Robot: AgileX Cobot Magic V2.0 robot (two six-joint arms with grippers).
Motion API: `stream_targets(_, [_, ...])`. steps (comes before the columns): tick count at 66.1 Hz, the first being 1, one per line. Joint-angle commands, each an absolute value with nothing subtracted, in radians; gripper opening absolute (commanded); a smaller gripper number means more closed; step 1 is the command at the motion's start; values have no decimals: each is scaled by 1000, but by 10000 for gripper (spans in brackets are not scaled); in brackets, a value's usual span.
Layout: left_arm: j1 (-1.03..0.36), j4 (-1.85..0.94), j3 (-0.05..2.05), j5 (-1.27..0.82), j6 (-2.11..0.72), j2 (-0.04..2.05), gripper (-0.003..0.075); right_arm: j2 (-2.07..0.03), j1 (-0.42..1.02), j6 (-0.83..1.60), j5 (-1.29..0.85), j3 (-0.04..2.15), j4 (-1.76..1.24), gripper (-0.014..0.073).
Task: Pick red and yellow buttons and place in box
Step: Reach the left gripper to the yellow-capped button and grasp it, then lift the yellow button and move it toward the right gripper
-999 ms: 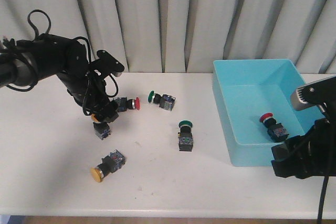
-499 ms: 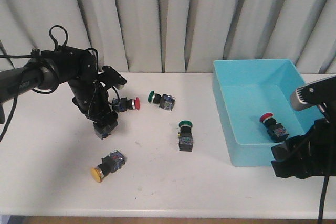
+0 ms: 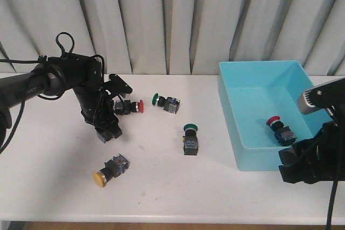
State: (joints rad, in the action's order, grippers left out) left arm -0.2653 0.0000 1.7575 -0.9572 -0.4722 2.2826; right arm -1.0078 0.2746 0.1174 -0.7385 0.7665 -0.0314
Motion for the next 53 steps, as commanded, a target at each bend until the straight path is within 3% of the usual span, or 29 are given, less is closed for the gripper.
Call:
stream_targets(1, [-265, -9, 1789, -950, -472, 2216, 233, -993, 273, 125, -686, 792, -30, 402])
stream_targets(11, [-265, -9, 1794, -978, -472, 2208, 178, -993, 273, 125, -686, 792, -30, 402])
stream_targets(35, [-265, -207, 1782, -992, -444, 2040, 179, -993, 273, 125, -685, 792, -28, 402])
stream_targets(53, [-265, -277, 1530, -833, -449, 1797, 181, -993, 273, 125, -688, 792, -27, 402])
